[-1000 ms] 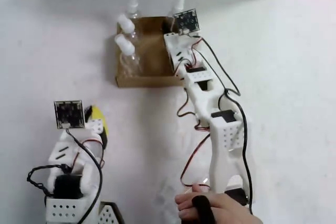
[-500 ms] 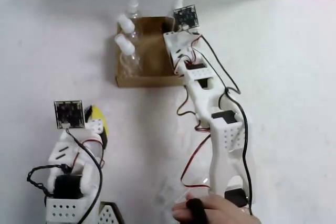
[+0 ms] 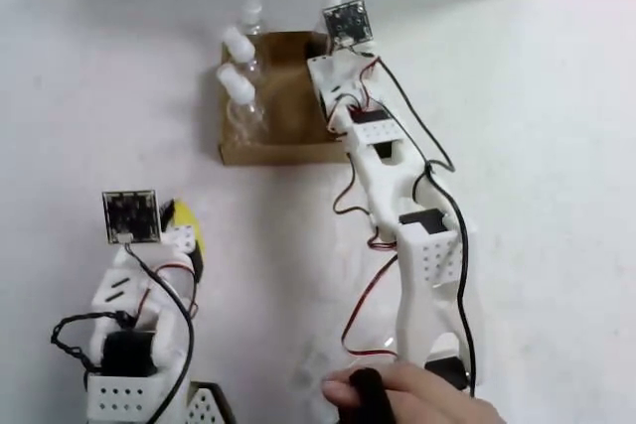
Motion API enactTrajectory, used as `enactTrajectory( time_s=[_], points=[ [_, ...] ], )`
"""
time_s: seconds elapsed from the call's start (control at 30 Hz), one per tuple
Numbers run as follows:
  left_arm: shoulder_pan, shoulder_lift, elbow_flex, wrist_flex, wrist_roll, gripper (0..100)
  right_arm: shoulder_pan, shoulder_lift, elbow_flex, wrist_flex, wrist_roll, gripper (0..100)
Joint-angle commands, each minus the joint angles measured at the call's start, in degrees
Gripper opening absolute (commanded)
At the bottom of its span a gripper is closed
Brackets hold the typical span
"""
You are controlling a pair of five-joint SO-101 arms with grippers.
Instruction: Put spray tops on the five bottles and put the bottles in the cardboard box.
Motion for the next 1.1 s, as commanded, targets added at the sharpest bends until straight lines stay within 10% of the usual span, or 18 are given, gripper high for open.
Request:
enactTrajectory(
  time_s=[0.0,0.73,1.07],
  points=[
    [-0.3,-0.8,-0.2,-0.4,-0.7,2,-0.5,-1.2,-2.1,1.2,0.7,2.2],
    [-0.3,-0.8,-0.2,-0.4,-0.7,2,-0.7,-1.5,-2.2,1.5,0.7,2.6],
    [-0.4,-0.8,-0.2,-0.4,-0.7,2,-0.8,-1.3,-2.2,5.1,0.6,22.4]
  ],
)
